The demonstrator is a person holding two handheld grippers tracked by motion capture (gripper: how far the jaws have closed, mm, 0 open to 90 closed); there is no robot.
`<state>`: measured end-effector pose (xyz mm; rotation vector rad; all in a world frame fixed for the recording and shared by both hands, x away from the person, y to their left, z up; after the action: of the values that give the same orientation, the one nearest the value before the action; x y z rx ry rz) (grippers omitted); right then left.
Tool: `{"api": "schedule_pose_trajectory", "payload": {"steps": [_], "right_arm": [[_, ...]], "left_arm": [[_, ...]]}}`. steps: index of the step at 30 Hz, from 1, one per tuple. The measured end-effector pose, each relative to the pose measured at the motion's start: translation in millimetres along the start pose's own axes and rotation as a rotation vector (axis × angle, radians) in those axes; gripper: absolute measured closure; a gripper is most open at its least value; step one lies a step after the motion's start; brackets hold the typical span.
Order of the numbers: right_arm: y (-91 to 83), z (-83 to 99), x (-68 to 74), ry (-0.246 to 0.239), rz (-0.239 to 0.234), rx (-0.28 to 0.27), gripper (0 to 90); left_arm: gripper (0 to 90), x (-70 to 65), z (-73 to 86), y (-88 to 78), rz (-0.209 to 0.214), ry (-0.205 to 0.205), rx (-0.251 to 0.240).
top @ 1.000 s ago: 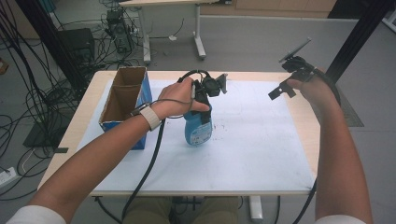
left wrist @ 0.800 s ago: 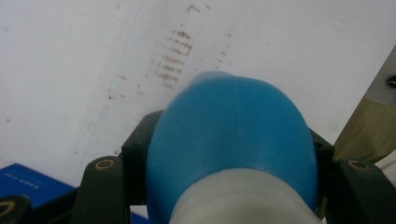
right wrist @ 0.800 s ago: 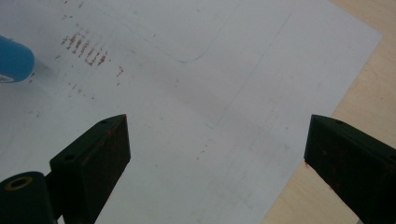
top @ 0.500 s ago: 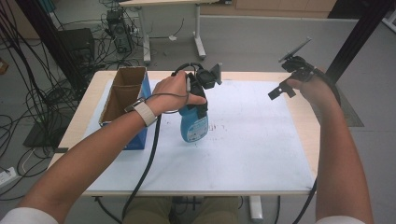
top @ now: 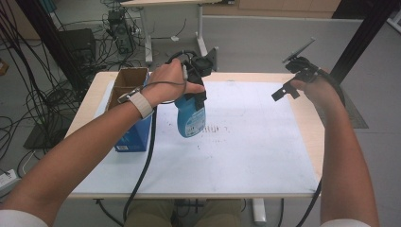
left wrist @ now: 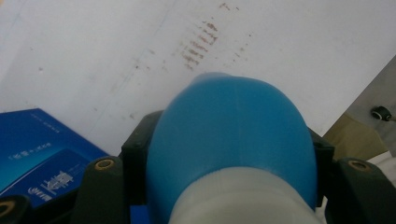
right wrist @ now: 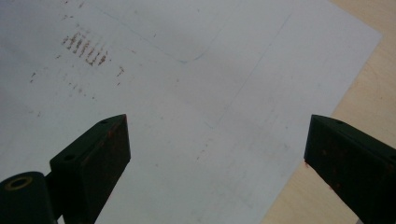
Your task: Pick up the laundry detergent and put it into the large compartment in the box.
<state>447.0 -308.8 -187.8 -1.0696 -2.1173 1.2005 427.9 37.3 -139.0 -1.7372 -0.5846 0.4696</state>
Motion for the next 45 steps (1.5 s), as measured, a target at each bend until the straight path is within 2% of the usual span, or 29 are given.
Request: {"api": "schedule_pose_trajectory", "payload": {"steps": [12,18,30,33,39,45], "right_arm": [[0.2,-4.3,2.8,-0.007,-0.001,0.000,6.9],[-0.1,-4.2,2.7,-0.006,-0.001,-0.001,6.9],[0.7,-4.8,2.8,-0.009,0.007,0.007,6.9],[1.3,-5.5,3.2,-0.010,0.005,0.003,6.9],[2.3,-7.0,4.5,-0.016,0.004,0.001,6.9],[2.9,-7.8,4.7,-0.015,0.004,0.001,6.9]], "left_arm": [[39.2,13.6,-0.1,-39.6,-0.047,-0.082,-0.015],[39.2,21.8,-0.5,-53.3,-0.038,-0.126,-0.012],[39.2,32.8,1.7,-77.5,-0.057,-0.197,-0.014],[39.2,35.3,3.4,-82.2,-0.065,-0.218,-0.014],[39.2,46.4,11.1,-94.3,-0.051,-0.272,-0.035],[39.2,55.2,18.0,-104.3,-0.071,-0.315,-0.039]]}}
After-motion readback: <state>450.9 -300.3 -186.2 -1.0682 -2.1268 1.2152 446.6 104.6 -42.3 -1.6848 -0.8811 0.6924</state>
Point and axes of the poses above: each handheld gripper's, and its own axes: y roughly forward along the jaws, z roughly out of its underside, x roughly to its left, the point moved 8 cm from there along y, roughly forward along the jaws, and after that the axes turned 6 degrees about -x, right-handed, at the moved point
